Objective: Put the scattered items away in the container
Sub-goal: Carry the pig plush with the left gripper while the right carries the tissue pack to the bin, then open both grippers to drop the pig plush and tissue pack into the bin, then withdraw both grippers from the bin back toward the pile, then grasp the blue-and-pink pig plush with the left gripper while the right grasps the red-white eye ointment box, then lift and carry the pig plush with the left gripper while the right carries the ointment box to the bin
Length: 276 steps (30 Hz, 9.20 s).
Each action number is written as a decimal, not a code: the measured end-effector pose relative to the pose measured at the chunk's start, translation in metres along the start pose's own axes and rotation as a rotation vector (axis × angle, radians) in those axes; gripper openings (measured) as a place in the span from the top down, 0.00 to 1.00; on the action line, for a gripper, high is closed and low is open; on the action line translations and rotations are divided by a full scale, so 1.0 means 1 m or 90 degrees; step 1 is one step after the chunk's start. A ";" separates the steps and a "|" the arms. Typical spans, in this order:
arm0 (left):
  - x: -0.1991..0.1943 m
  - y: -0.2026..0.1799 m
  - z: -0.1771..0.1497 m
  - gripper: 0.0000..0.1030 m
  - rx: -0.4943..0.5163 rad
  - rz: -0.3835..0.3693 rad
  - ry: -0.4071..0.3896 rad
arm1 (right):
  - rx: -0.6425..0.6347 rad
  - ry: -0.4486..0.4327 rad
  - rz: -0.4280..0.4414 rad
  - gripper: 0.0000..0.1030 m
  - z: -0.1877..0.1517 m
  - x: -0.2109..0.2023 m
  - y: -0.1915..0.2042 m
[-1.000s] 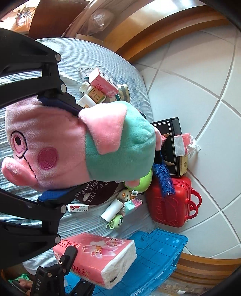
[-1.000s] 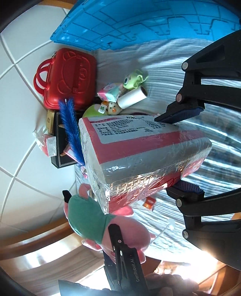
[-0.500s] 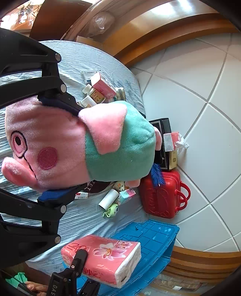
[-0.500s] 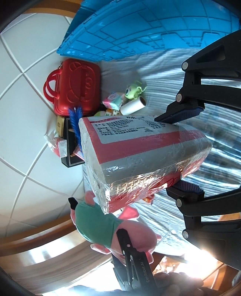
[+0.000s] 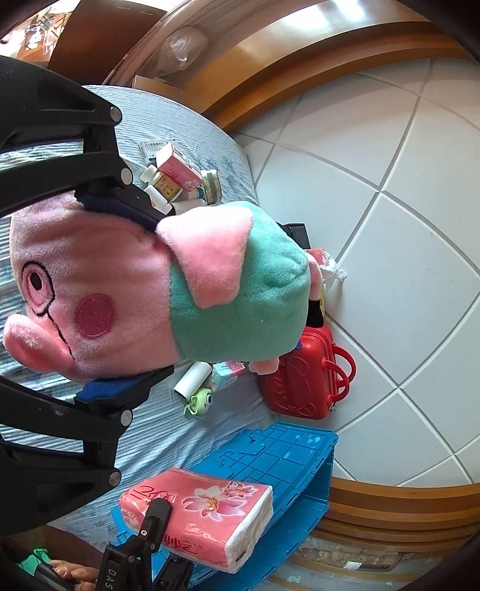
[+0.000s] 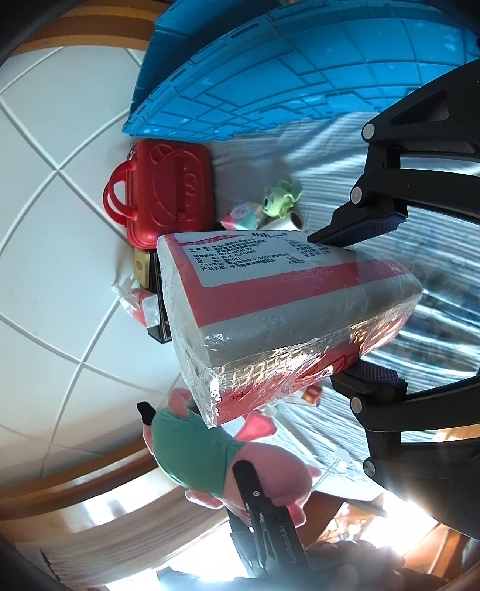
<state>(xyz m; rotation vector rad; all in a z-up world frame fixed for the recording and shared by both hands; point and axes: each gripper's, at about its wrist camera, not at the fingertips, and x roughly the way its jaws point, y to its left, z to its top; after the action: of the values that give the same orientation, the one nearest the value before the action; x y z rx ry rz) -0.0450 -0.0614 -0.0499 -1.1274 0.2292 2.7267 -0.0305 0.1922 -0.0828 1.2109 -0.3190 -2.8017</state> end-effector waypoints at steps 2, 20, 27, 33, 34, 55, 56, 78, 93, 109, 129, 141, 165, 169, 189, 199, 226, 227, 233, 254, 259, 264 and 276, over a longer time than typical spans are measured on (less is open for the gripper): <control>-0.002 -0.007 0.005 0.34 0.005 -0.001 -0.005 | 0.002 -0.007 0.001 0.47 0.004 -0.005 -0.007; -0.003 -0.080 0.051 0.34 0.030 -0.018 -0.032 | 0.024 -0.077 -0.001 0.47 0.030 -0.069 -0.072; -0.002 -0.110 0.066 0.34 0.045 -0.027 -0.042 | 0.034 -0.099 -0.007 0.47 0.038 -0.091 -0.099; -0.002 -0.135 0.083 0.34 0.062 -0.034 -0.054 | 0.039 -0.116 -0.016 0.47 0.044 -0.109 -0.118; -0.002 -0.140 0.086 0.34 0.065 -0.036 -0.056 | 0.041 -0.118 -0.018 0.47 0.045 -0.112 -0.122; 0.011 -0.257 0.155 0.34 0.137 -0.107 -0.091 | 0.090 -0.169 -0.077 0.47 0.053 -0.159 -0.203; 0.011 -0.264 0.159 0.34 0.142 -0.110 -0.093 | 0.094 -0.171 -0.080 0.47 0.052 -0.161 -0.207; 0.041 -0.402 0.191 0.34 0.259 -0.184 -0.102 | 0.172 -0.173 -0.159 0.47 0.027 -0.195 -0.287; 0.063 -0.440 0.209 0.32 0.287 -0.185 -0.102 | 0.201 -0.164 -0.184 0.41 0.025 -0.190 -0.317; 0.067 -0.393 0.214 0.01 0.220 -0.177 -0.098 | 0.199 -0.186 -0.201 0.00 0.025 -0.191 -0.307; 0.055 -0.295 0.174 0.01 0.143 -0.091 -0.072 | 0.136 -0.127 -0.171 0.00 0.034 -0.157 -0.240; 0.062 -0.202 0.139 0.01 0.093 -0.066 -0.038 | 0.090 -0.092 -0.146 0.00 0.045 -0.115 -0.164; 0.160 0.016 0.006 0.01 0.009 0.024 0.141 | 0.047 0.064 -0.087 0.00 0.011 0.064 -0.031; 0.183 0.043 -0.016 0.01 -0.001 0.036 0.163 | 0.045 0.100 -0.085 0.00 -0.002 0.099 -0.018; 0.325 0.085 -0.064 0.11 -0.017 0.004 0.233 | 0.069 0.214 -0.145 0.17 -0.075 0.277 0.000; 0.358 0.088 -0.065 0.12 -0.031 0.001 0.250 | 0.107 0.263 -0.178 0.53 -0.088 0.331 -0.015; 0.275 0.094 -0.102 0.45 -0.047 -0.003 0.231 | 0.110 0.251 -0.124 0.75 -0.096 0.276 -0.003; 0.273 0.094 -0.101 0.45 -0.048 -0.002 0.229 | 0.108 0.250 -0.121 0.75 -0.097 0.272 0.000; 0.236 0.094 -0.108 0.45 -0.058 0.005 0.217 | 0.090 0.242 -0.103 0.75 -0.093 0.249 0.015; 0.116 0.090 -0.103 0.45 -0.092 0.038 0.157 | 0.036 0.161 -0.038 0.75 -0.070 0.142 0.045; 0.090 0.085 -0.091 0.45 -0.088 0.045 0.131 | 0.029 0.135 -0.021 0.75 -0.062 0.118 0.047; 0.065 0.079 -0.083 0.45 -0.086 0.050 0.110 | 0.020 0.115 -0.003 0.75 -0.057 0.095 0.050; 0.003 0.059 -0.066 0.45 -0.084 0.050 0.049 | 0.007 0.046 0.027 0.75 -0.037 0.026 0.050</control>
<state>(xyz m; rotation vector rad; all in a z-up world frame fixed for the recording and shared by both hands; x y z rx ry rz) -0.0158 -0.1319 -0.0939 -1.2863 0.1061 2.8054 -0.0222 0.1338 -0.1146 1.2882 -0.3514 -2.7171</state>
